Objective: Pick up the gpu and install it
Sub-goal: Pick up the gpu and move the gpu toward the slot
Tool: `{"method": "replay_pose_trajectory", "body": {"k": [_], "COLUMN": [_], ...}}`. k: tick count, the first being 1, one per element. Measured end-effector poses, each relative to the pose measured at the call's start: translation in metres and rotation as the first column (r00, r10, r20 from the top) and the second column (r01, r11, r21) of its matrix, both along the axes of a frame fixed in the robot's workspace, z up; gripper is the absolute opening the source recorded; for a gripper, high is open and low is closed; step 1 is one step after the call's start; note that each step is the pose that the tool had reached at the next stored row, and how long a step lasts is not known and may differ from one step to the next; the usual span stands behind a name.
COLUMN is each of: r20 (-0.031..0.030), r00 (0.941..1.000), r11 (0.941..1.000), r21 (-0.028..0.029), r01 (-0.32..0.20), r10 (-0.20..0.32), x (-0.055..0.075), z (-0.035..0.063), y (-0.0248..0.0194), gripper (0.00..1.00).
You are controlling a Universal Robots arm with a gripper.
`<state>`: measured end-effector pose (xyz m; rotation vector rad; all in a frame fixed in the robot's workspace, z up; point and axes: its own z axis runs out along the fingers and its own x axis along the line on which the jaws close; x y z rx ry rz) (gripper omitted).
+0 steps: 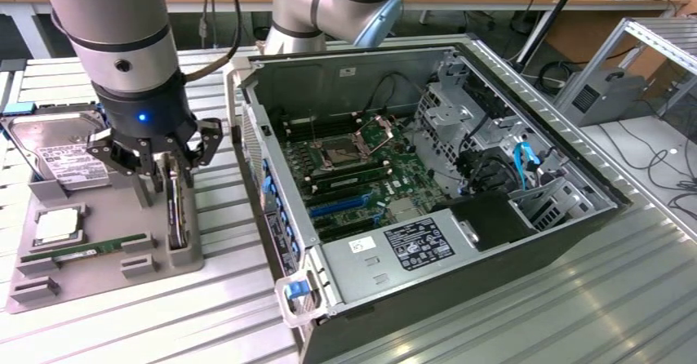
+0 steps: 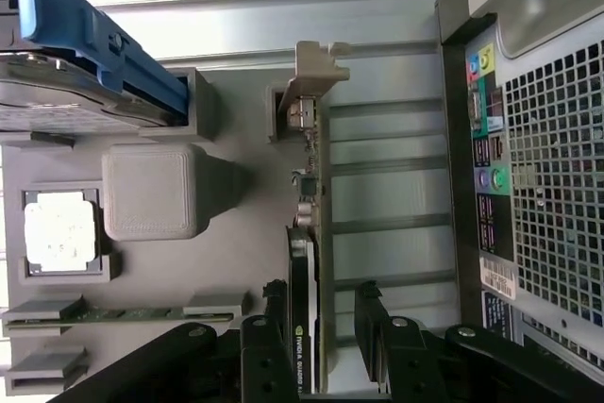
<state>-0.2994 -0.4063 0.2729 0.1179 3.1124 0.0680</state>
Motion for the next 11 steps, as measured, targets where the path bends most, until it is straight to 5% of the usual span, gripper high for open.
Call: {"method": "replay_pose_trajectory", "body": {"k": [11], "r20": [-0.0002], "r00": [1.0000], "r11": [1.0000], "r21": [-0.0002], "r01": [0.000], "r10": [0.000], "x": [-0.002], "z": [-0.0212], "y": [-0.0002], "gripper": [0.42]}}
